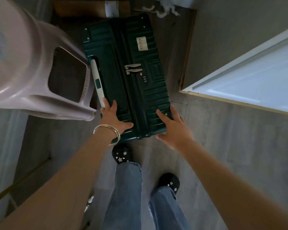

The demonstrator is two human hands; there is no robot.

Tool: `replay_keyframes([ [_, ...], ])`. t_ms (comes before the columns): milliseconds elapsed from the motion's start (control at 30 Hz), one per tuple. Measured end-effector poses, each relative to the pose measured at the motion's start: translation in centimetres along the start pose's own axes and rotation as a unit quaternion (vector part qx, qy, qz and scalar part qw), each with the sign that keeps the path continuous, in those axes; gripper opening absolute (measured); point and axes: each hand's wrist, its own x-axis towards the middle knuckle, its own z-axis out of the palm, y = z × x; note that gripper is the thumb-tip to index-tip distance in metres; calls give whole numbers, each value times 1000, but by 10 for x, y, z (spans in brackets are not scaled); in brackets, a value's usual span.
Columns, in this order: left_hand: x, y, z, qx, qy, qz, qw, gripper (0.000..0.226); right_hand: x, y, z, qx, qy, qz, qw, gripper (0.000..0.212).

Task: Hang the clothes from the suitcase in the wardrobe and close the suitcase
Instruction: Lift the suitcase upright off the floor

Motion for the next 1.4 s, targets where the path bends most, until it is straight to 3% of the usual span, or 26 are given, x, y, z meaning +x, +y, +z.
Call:
replay_keyframes([
  [233, 34, 45, -28, 44, -70, 44, 996, 102, 23, -2, -33, -96, 17, 43, 994, 86],
  [433, 62, 89, -39, 83, -111, 99, 985, 98, 40, 11, -61, -107, 0, 88, 990, 91],
  [833, 127, 178, -51, 125, -71, 161, 976, 88, 102, 36, -129, -193, 4, 101, 976, 88],
  [1033, 147, 204, -45, 137, -18, 160, 977, 89, 124, 38, -164, -208, -8, 91, 974, 79],
  [1400, 179, 242, -34, 149, 1, 160, 976, 93, 148, 56, -201, -212, 3, 86, 974, 73],
])
